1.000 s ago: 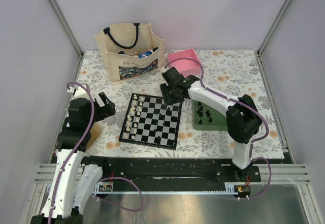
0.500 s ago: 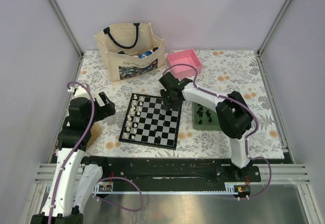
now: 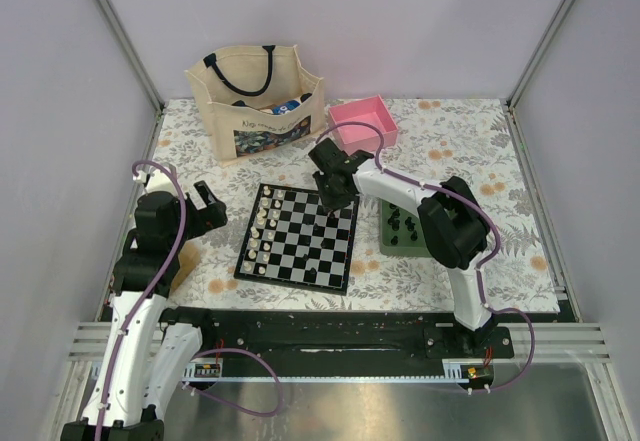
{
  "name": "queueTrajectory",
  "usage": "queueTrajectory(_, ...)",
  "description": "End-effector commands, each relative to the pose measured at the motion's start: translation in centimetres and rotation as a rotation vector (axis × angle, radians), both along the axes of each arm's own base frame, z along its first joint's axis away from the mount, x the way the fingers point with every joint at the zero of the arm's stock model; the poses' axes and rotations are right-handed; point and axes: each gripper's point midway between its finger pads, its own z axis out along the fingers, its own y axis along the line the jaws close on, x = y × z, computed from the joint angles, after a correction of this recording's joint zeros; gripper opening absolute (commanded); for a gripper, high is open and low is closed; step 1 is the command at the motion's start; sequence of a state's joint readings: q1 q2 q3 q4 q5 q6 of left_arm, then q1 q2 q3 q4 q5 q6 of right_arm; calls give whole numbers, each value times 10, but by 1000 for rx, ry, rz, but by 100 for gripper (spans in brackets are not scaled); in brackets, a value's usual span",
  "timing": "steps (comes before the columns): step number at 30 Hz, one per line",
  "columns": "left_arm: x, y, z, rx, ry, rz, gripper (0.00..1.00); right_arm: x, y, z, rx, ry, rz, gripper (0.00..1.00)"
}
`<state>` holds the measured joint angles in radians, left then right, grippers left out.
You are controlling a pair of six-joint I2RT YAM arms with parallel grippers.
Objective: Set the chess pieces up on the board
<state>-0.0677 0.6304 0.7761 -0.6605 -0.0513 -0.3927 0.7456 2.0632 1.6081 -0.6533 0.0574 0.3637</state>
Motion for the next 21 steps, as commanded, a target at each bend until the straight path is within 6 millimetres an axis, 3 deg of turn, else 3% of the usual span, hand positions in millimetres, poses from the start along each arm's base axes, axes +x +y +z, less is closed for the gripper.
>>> queueTrajectory(1, 5, -1, 8, -13, -34, -5, 99, 6, 1, 6, -21, -29, -10, 32)
queueTrajectory(13, 6, -2, 7, -16, -31, -8, 99, 3, -1, 2, -35, -14, 4, 33)
queueTrajectory(21, 6, -2, 7, -17, -31, -7, 99, 6, -3, 2, -49, -21, 7, 21)
